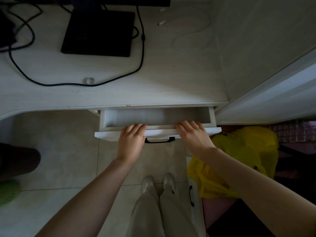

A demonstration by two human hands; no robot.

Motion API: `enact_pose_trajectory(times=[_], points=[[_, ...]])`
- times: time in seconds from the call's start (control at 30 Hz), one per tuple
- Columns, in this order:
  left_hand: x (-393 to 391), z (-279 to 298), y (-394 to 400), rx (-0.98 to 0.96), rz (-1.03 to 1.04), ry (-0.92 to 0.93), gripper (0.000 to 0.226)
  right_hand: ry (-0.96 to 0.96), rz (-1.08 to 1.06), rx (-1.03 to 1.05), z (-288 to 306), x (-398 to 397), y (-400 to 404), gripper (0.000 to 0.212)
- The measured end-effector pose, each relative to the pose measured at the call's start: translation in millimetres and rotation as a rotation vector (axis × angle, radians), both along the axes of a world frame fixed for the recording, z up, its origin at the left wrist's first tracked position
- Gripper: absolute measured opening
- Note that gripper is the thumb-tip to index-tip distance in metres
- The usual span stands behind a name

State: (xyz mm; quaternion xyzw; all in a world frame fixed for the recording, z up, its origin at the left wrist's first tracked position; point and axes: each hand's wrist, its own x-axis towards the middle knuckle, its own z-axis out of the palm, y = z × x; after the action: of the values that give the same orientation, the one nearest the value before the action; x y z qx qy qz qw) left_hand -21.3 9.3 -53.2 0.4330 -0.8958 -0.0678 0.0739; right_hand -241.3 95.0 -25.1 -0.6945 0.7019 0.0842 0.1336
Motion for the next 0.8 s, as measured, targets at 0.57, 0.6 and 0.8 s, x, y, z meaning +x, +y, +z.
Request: enact_pose_trajectory(times=[0.57, 0.6, 0.8], points=[[48, 19, 103, 0.182, -0.02, -0.084, 0.052, -0.119, 0.055, 0.044, 5, 37, 103, 0.061], [51, 20, 108, 0.193, -0.021, -0.09, 0.052, -0.12, 0.05, 0.048, 6, 39, 108, 0.062], [57, 29, 136, 0.252, -0.015, -0.103, 0.053, -0.18, 0.075, 0.183, 15, 46, 129, 0.063]])
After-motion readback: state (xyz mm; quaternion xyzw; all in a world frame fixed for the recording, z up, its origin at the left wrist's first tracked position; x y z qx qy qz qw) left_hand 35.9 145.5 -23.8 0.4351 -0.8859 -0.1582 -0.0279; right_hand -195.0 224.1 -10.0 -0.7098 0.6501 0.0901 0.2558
